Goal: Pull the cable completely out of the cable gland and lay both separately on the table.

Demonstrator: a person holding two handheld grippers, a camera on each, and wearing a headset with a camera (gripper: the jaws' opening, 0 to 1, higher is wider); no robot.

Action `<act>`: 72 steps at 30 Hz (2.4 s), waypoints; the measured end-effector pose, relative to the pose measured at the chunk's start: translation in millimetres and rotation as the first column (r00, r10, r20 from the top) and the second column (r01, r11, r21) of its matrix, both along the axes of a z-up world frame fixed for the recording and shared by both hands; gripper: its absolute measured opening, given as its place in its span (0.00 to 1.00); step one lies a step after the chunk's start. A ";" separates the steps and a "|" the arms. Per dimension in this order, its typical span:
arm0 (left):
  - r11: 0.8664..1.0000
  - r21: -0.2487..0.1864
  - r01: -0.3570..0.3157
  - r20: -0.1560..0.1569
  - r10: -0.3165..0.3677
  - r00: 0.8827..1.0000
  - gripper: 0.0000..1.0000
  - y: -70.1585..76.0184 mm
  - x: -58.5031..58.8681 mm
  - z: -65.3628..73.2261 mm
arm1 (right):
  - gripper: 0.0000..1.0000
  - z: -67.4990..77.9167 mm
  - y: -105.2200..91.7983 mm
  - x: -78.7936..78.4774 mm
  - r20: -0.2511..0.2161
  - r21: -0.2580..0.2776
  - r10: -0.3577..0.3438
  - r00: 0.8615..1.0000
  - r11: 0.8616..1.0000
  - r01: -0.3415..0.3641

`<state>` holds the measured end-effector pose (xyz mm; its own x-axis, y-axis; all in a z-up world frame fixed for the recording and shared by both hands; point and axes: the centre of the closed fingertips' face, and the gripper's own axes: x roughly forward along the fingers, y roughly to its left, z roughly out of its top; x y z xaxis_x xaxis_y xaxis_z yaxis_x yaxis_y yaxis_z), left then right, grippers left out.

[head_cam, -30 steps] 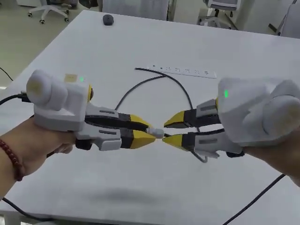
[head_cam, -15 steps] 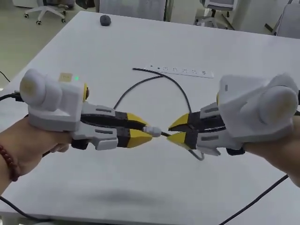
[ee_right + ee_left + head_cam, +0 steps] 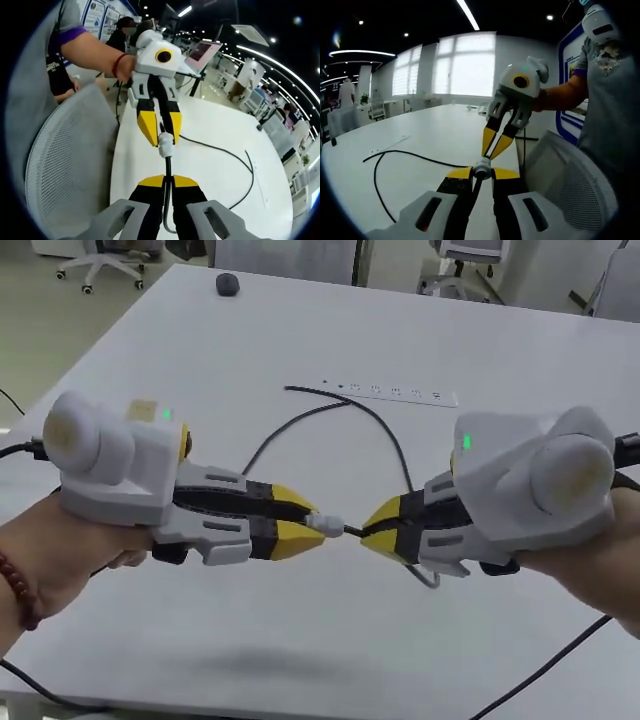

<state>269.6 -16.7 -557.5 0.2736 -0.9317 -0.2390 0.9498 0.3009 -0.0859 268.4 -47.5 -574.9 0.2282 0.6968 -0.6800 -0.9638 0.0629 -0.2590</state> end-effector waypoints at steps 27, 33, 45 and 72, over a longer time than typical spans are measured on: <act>0.998 0.047 -0.039 0.015 0.038 0.999 0.15 24.5 5.3 -9.1 | 0.00 -56.7 -56.5 24.0 -0.048 -0.195 -0.070 0.996 0.979 0.059; 0.997 0.062 -0.034 0.007 0.034 0.999 0.15 23.0 1.2 -16.3 | 0.00 -64.6 -59.0 22.1 -0.070 -0.205 -0.077 0.995 0.977 0.061; 0.997 0.062 -0.048 0.000 0.048 0.999 0.15 20.7 0.6 -17.7 | 0.00 -66.9 -61.1 22.4 -0.096 -0.184 -0.110 0.989 0.979 0.091; 0.995 0.095 -0.021 0.012 0.020 1.000 0.15 1.6 1.0 -20.7 | 0.03 -9.2 19.1 -2.8 -0.092 0.019 0.004 0.996 1.000 -0.002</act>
